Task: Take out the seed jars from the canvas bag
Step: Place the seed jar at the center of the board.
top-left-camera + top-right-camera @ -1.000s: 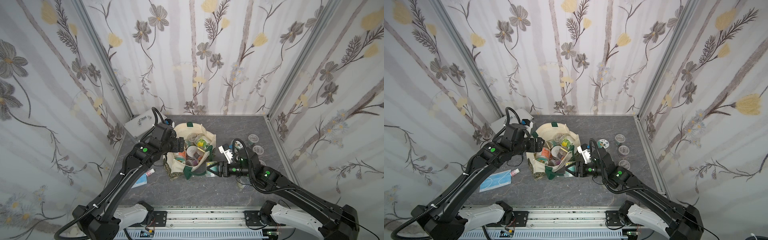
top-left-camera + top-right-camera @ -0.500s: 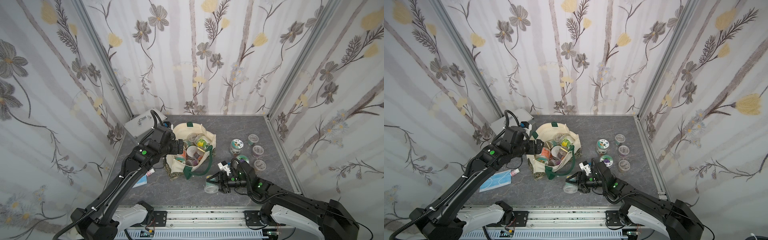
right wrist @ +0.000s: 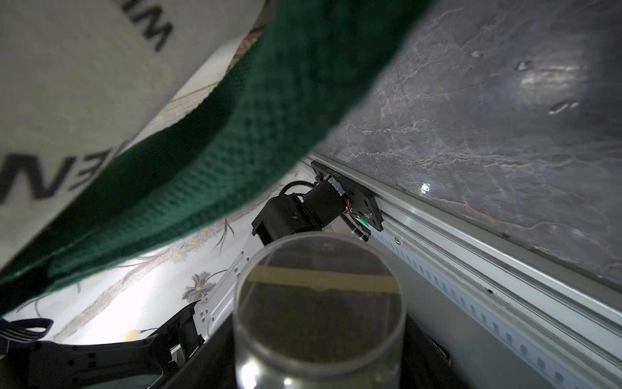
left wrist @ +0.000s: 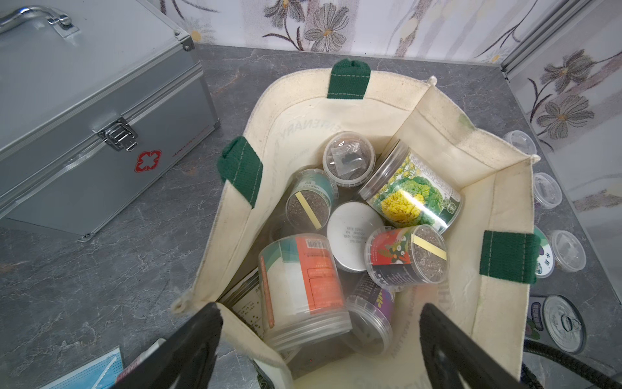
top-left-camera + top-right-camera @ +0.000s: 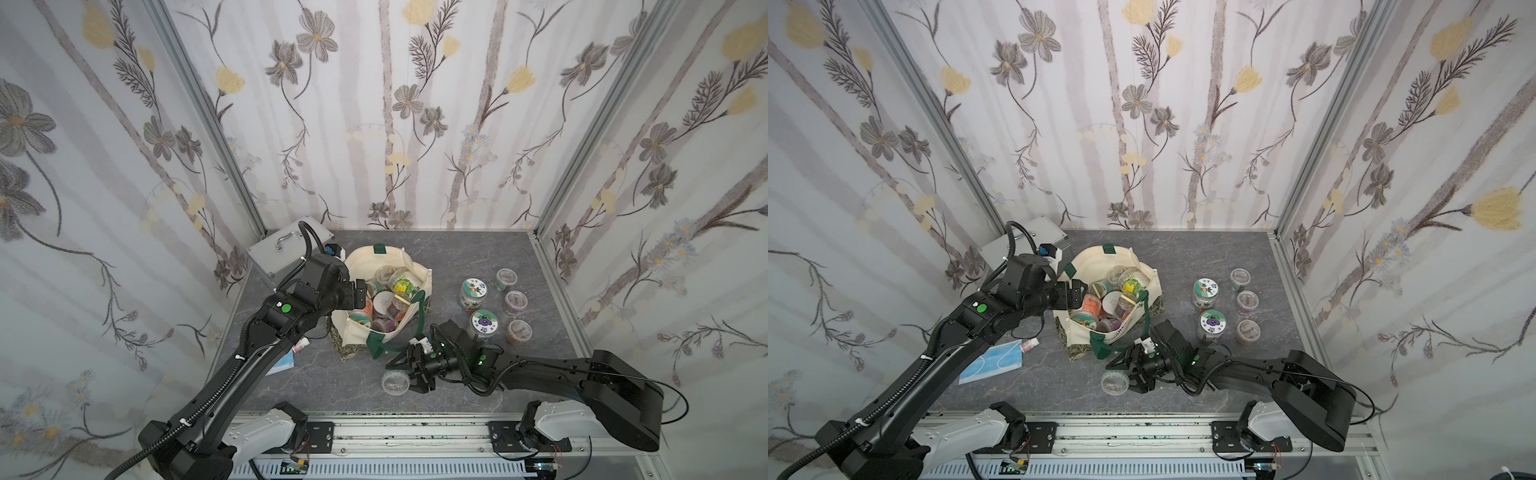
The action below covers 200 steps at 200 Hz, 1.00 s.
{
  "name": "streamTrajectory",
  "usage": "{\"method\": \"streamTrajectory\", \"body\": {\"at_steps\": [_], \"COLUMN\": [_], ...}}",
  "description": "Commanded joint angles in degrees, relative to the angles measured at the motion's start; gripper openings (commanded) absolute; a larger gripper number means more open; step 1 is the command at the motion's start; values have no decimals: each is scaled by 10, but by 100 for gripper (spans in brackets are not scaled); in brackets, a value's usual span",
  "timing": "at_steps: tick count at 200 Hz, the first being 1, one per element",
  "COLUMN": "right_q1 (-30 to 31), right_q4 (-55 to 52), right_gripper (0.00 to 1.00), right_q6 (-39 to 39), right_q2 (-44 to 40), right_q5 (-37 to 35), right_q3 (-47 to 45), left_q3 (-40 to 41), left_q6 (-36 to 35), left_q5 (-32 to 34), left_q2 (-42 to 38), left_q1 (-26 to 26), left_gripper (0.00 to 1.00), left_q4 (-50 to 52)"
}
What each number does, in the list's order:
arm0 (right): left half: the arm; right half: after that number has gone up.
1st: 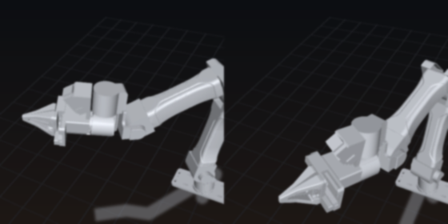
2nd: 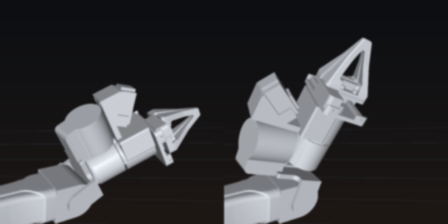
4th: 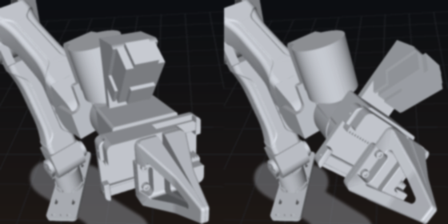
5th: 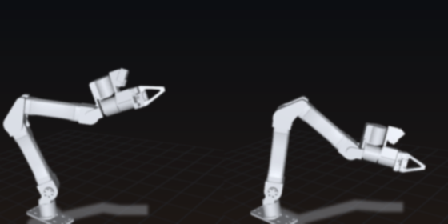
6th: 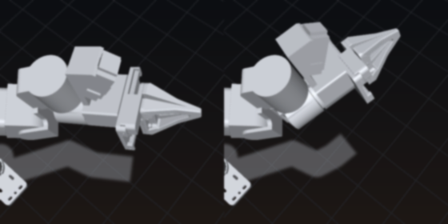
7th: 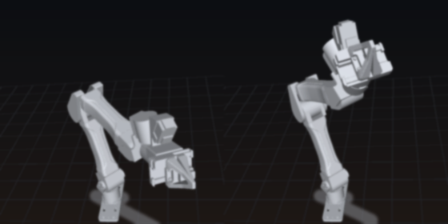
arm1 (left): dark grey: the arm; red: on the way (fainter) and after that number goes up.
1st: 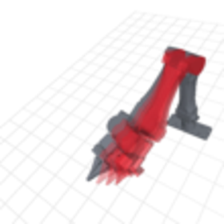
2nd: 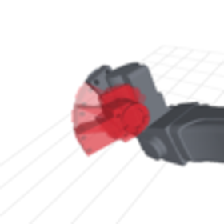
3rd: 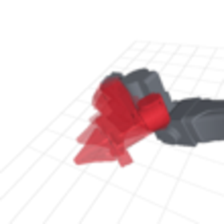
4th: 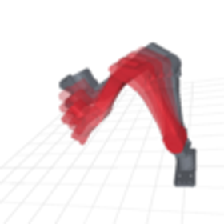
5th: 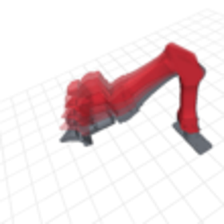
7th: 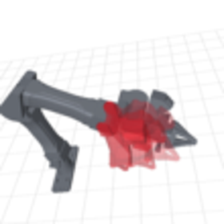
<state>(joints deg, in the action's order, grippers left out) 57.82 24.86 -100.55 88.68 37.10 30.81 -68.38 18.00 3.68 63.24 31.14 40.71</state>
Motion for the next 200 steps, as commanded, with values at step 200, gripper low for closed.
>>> {"method": "streamTrajectory", "body": {"at_steps": [200], "right_q1": [-24], "right_q4": [18], "right_gripper": [65], "right_q6": [-101], "right_q2": [118], "right_q5": [18], "right_q3": [-17], "left_q3": [9], "left_q6": [13], "left_q5": [0], "left_q2": [-21], "left_q1": [0], "left_gripper": [95], "left_q4": [4]}}
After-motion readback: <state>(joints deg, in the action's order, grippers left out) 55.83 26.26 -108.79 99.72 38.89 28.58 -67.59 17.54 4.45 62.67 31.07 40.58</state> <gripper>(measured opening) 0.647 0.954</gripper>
